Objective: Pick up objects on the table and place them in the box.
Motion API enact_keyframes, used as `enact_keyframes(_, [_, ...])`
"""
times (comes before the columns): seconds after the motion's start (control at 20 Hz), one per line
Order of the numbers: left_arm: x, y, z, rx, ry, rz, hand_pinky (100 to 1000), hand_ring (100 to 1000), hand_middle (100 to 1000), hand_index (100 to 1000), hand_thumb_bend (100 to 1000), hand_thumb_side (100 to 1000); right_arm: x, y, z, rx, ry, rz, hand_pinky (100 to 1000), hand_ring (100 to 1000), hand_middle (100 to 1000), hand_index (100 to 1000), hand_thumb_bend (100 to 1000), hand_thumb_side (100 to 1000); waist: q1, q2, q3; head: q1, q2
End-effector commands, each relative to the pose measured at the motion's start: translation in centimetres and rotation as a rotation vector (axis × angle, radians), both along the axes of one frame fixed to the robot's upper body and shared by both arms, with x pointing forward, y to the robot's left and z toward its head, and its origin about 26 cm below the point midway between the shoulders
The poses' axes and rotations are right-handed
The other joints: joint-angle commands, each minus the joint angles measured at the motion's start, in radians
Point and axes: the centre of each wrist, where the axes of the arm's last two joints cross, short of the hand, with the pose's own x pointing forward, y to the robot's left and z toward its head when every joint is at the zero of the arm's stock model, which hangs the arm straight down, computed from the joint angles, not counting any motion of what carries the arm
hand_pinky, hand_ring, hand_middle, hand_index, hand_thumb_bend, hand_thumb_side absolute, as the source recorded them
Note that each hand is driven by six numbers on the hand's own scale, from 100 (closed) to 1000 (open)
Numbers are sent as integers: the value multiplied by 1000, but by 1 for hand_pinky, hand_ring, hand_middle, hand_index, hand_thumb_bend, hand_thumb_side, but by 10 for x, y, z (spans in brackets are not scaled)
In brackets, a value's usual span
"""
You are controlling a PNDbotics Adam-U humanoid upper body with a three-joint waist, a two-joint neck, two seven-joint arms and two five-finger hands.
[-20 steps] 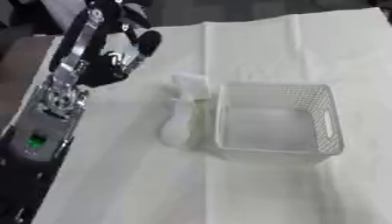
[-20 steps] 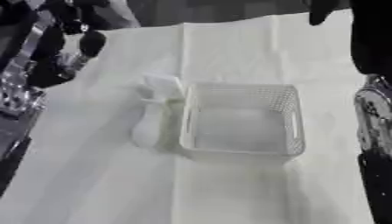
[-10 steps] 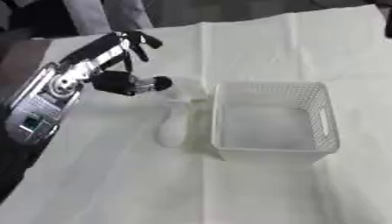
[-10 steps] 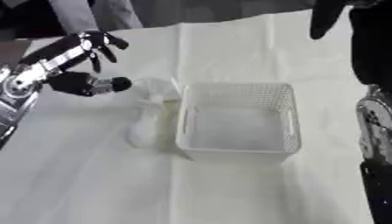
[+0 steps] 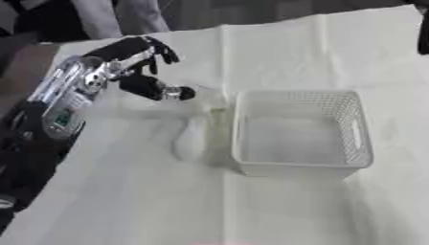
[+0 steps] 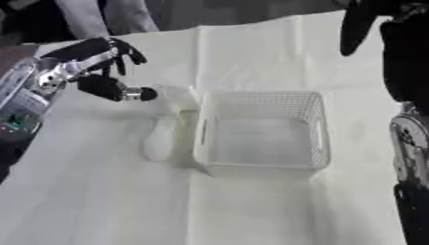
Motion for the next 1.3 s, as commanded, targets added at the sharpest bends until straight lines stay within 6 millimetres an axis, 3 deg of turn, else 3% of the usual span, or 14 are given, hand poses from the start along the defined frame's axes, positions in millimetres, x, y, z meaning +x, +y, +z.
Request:
enact_keyframes(0.05, [1, -5, 10, 50, -56, 21, 405, 594, 710, 819, 670, 814, -3, 0, 3, 2, -11, -4, 249, 362, 634, 829, 100, 1000, -1, -19, 4, 8, 0])
enact_keyframes(0.3, [-5, -25, 13, 97, -101, -38, 415, 595, 713, 821, 686, 808, -3, 0, 2, -6, -7, -9, 236, 351, 630, 829, 100, 1000, 2, -14, 5, -2, 0])
enact_keyframes(0.6, [-18, -33, 21, 176, -112, -137, 459, 623, 745, 847, 732, 806, -3, 0, 2, -12, -7, -9, 226, 342, 628, 827, 100, 1000, 6, -12, 0, -12, 0])
enact_keyframes(0.75, [-24, -28, 25, 242, -53, -215, 483, 645, 767, 866, 774, 798, -3, 0, 2, -16, -8, -10, 224, 340, 627, 826, 100, 1000, 7, -10, -2, -17, 0])
enact_keyframes(0.8, [-26, -26, 26, 265, -32, -232, 518, 672, 794, 887, 840, 771, -3, 0, 2, -17, -7, -10, 222, 338, 626, 825, 100, 1000, 8, -10, -3, -18, 0])
enact_keyframes(0.85, [-27, -24, 28, 292, -9, -248, 523, 676, 796, 890, 852, 763, -3, 0, 2, -18, -7, -9, 221, 337, 626, 825, 100, 1000, 9, -10, -3, -19, 0])
enact_keyframes(1.0, [-28, -18, 29, 373, 88, -293, 565, 710, 833, 920, 996, 644, -3, 1, 2, -23, -6, -7, 216, 336, 624, 823, 100, 1000, 12, -10, -6, -21, 0])
enact_keyframes(1.1, [-28, -15, 30, 414, 148, -309, 584, 731, 861, 949, 1000, 596, -3, 1, 2, -25, -6, -5, 215, 335, 623, 821, 100, 1000, 12, -10, -8, -22, 0])
enact_keyframes(1.3, [-25, -12, 30, 435, 217, -317, 577, 732, 873, 961, 1000, 595, -3, 1, 2, -30, -7, -3, 210, 330, 620, 817, 100, 1000, 14, -7, -12, -24, 0])
